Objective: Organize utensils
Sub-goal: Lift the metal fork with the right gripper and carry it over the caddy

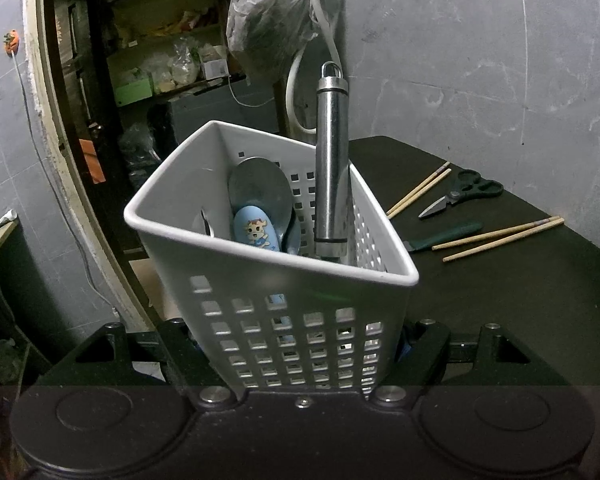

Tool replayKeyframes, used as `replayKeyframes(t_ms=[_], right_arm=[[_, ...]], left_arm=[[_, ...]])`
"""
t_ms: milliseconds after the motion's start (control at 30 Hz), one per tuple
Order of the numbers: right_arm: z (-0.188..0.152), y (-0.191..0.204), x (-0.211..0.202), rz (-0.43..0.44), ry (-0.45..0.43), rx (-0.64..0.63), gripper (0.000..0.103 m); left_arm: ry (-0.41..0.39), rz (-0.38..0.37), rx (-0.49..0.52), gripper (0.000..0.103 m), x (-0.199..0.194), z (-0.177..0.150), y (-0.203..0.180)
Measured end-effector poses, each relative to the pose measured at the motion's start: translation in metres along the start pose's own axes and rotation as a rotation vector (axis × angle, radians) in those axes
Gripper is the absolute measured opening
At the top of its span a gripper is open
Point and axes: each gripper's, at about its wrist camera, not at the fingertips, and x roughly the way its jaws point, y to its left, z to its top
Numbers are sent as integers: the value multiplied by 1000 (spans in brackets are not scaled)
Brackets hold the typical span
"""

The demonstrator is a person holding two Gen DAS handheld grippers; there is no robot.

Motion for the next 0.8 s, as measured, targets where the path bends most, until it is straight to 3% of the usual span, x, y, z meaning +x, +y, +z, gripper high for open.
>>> replayKeyframes(t_ms=[200,333,500,800], right_arm=[[9,43,4,180,-24,-92,2],[2,70,12,247,-1,-148,2],[-9,90,27,285,40,-181,2],[-38,106,48,278,108,-192,2]], left_arm=[[-6,1,-3,79,-2,-3,0],[-8,5,-5,79,-2,-3,0],[-7,7,-12,79,-3,-4,-2],[-3,6,-20,78,-2,-5,0]])
